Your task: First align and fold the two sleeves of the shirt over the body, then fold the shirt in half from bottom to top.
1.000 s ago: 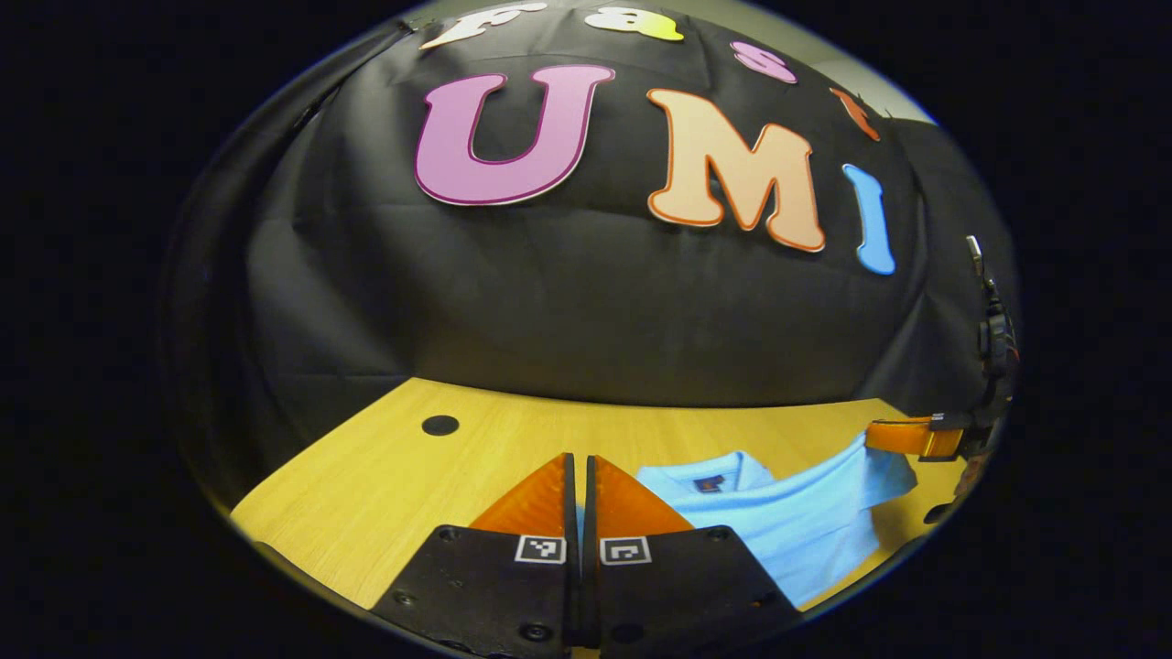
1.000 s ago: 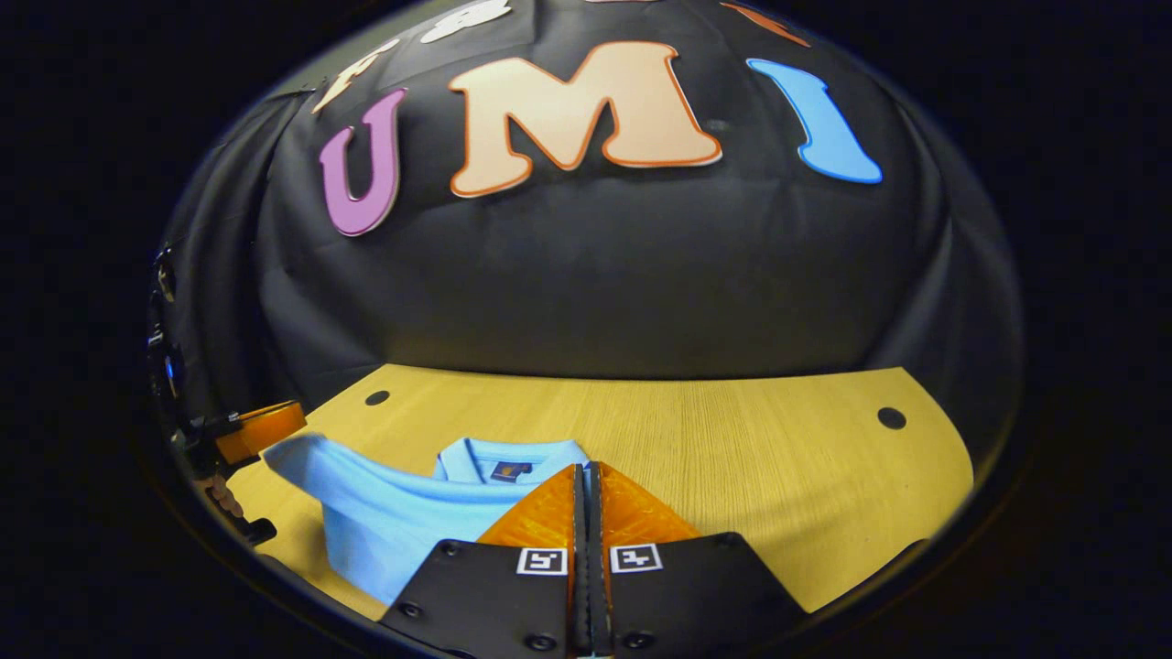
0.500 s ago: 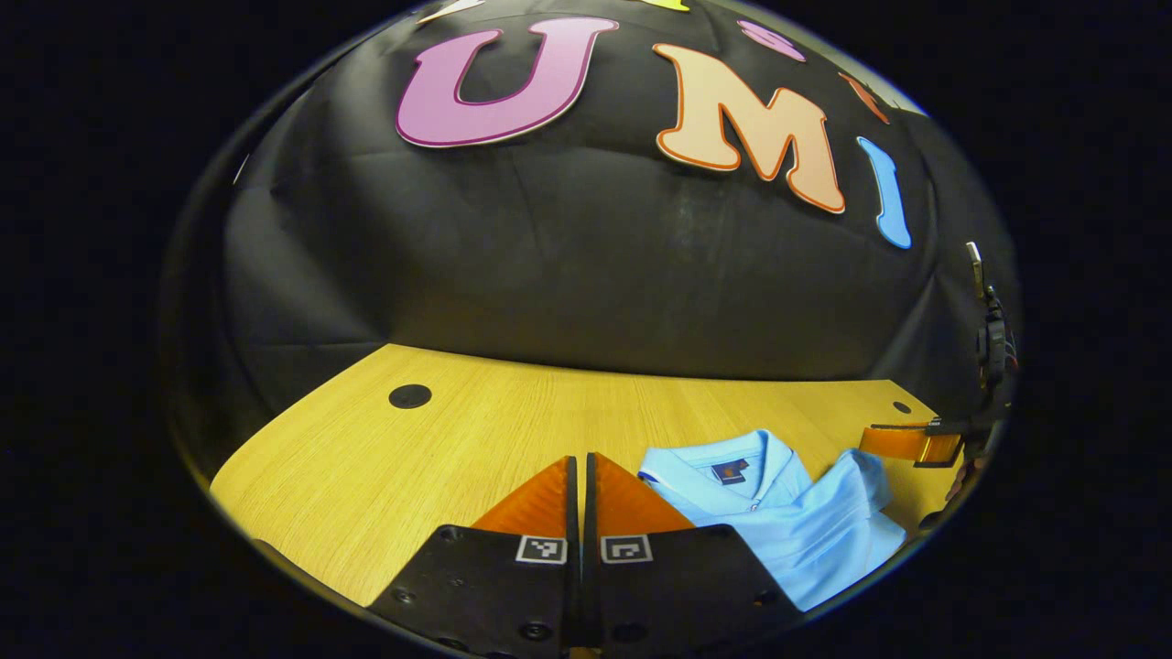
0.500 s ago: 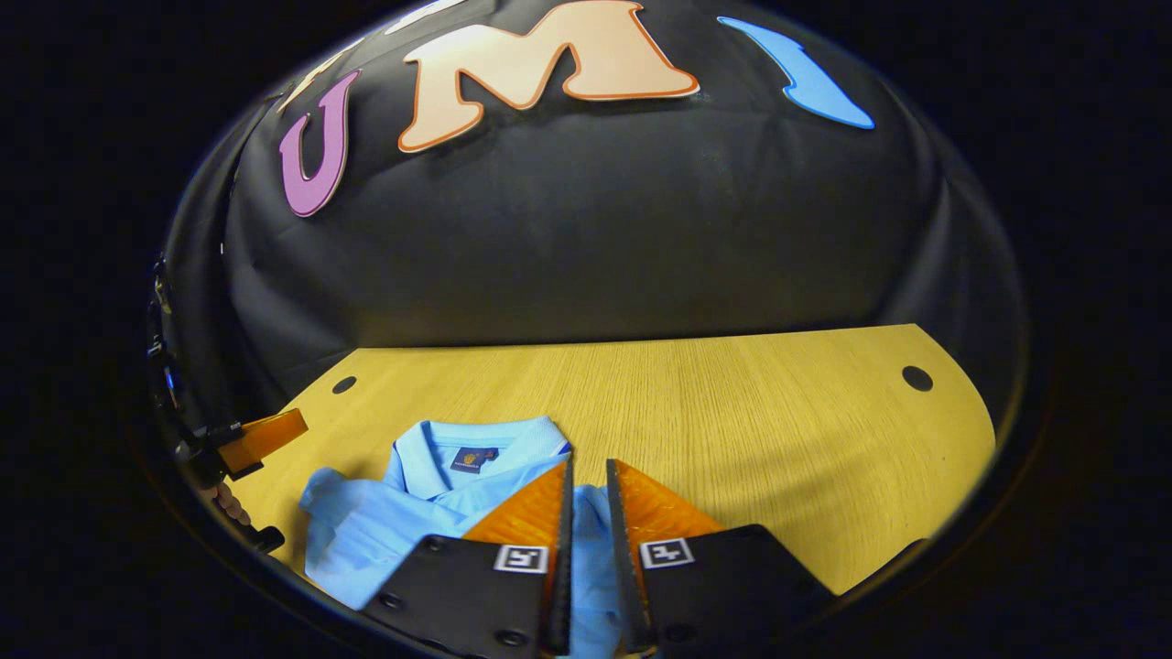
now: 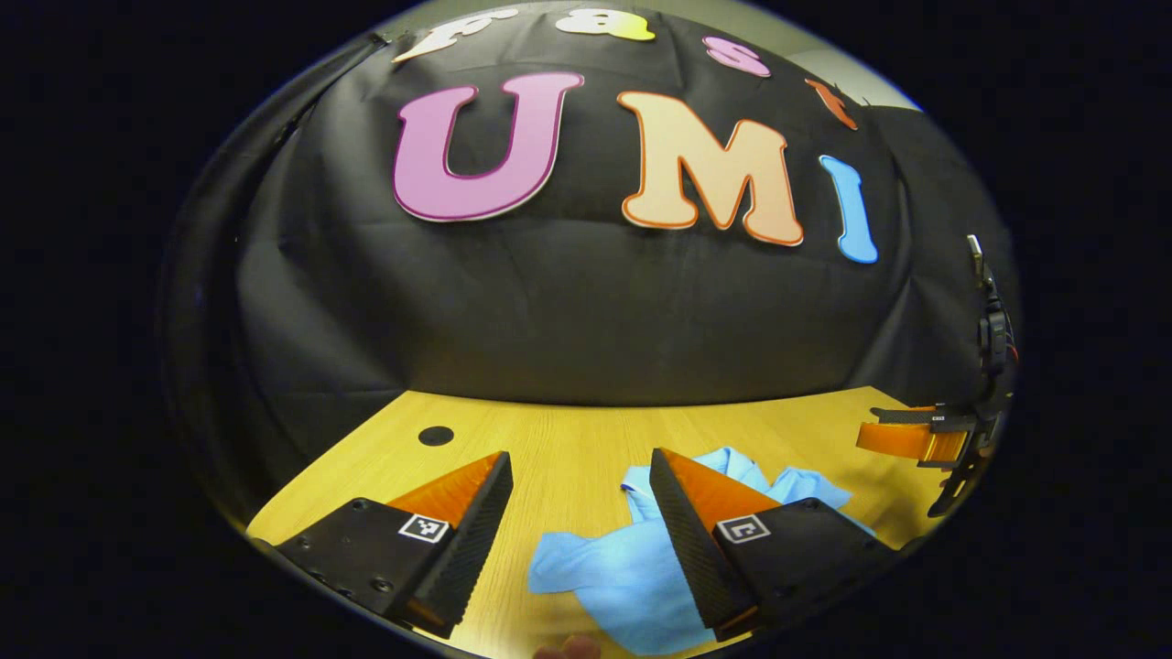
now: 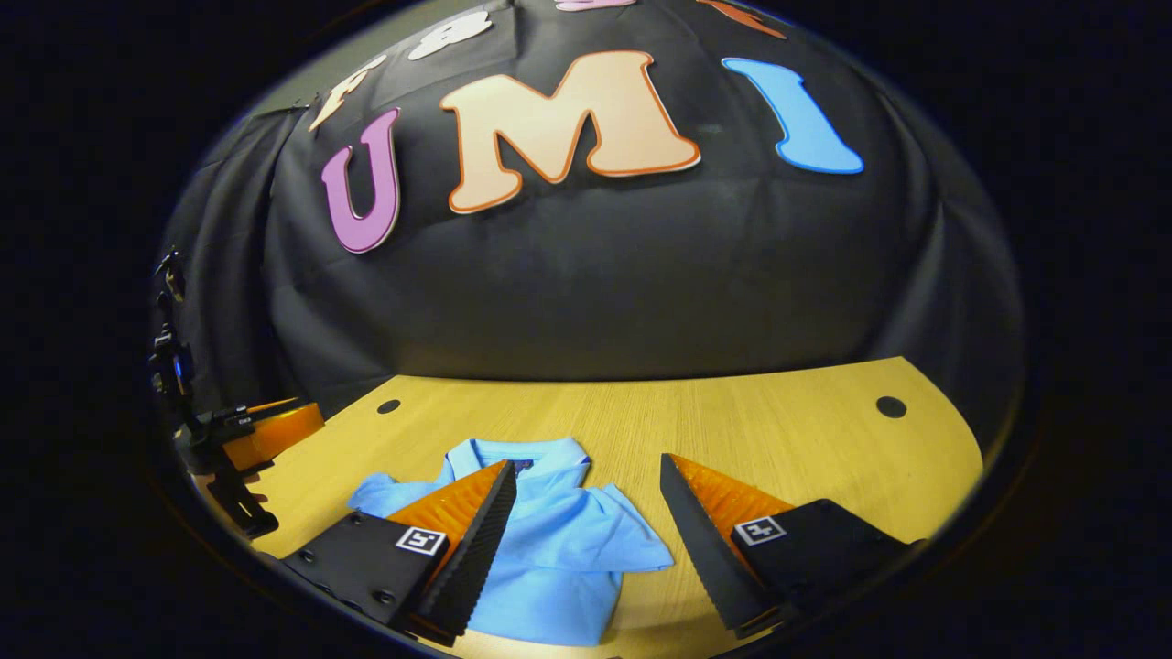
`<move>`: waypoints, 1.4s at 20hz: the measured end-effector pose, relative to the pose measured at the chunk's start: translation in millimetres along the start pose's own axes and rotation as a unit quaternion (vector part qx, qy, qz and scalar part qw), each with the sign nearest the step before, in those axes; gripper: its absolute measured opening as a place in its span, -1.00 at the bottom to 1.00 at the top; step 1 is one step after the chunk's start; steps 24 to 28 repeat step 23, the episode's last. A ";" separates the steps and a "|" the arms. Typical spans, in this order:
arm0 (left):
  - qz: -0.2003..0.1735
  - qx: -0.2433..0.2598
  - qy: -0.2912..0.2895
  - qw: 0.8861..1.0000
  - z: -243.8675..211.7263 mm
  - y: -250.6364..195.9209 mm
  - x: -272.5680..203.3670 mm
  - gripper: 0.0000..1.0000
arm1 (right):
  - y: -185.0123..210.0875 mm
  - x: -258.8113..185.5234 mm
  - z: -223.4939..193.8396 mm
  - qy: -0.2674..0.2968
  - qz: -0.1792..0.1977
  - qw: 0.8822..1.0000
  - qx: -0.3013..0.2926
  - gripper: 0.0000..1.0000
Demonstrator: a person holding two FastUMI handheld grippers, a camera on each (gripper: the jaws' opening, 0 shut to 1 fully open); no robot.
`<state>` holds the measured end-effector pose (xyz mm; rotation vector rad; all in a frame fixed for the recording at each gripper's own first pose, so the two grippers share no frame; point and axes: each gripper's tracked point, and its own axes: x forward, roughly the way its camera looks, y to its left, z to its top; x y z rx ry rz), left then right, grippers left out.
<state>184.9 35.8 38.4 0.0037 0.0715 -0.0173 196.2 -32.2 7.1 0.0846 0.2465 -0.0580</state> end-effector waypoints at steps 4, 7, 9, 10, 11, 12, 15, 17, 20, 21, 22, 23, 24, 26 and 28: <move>-0.012 -0.003 0.002 1.000 -10.0 -8.9 -42.4 0.77 | 5.5 -57.7 5.9 -0.040 0.013 0.999 -0.016 0.97; -0.019 -0.019 0.001 1.000 -16.1 -16.2 -71.0 0.77 | 16.3 -98.0 4.0 -0.071 0.025 0.997 -0.025 0.96; -0.033 -0.038 -0.008 0.999 -13.4 -26.0 -89.9 0.77 | 24.3 -118.5 -6.0 -0.078 0.033 0.996 -0.023 0.96; -0.037 -0.041 -0.011 0.998 -13.3 -28.6 -99.6 0.78 | 26.7 -126.3 -12.9 -0.077 0.036 0.996 -0.020 0.96; -0.038 -0.039 -0.013 0.998 -13.4 -30.0 -108.5 0.77 | 29.7 -132.8 -18.3 -0.078 0.042 0.996 -0.017 0.96; -0.038 -0.036 -0.016 0.998 -14.9 -31.2 -115.1 0.77 | 32.1 -139.9 -23.1 -0.080 0.047 0.996 -0.014 0.96; -0.048 -0.044 -0.025 0.998 -16.1 -41.2 -137.0 0.77 | 36.8 -154.6 -33.2 -0.097 0.058 0.994 -0.005 0.96; -0.052 -0.050 -0.026 0.997 -19.2 -45.7 -146.1 0.78 | 34.5 -160.4 -37.5 -0.101 0.056 0.993 -0.010 0.96; -0.046 -0.042 -0.026 0.998 -23.1 -46.3 -151.3 0.77 | 29.7 -163.8 -38.7 -0.103 0.051 0.993 -0.016 0.97; -0.045 -0.038 -0.027 0.998 -22.8 -46.5 -151.1 0.78 | 28.6 -162.9 -40.6 -0.101 0.050 0.994 -0.015 0.96; -0.042 -0.034 -0.027 0.998 -24.5 -45.6 -149.7 0.77 | 27.4 -163.0 -41.9 -0.099 0.050 0.994 -0.013 0.96; -0.039 -0.033 -0.023 0.998 -26.7 -45.0 -148.6 0.77 | 26.3 -161.8 -43.2 -0.097 0.050 0.994 -0.010 0.97; -0.039 -0.033 -0.023 0.998 -26.7 -45.0 -148.6 0.77 | 26.3 -161.8 -43.2 -0.097 0.050 0.994 -0.010 0.97; -0.039 -0.033 -0.023 0.998 -26.7 -45.0 -148.6 0.77 | 26.3 -161.8 -43.2 -0.097 0.050 0.994 -0.010 0.97; -0.039 -0.033 -0.023 0.998 -26.7 -45.0 -148.6 0.77 | 26.3 -161.8 -43.2 -0.097 0.050 0.994 -0.010 0.97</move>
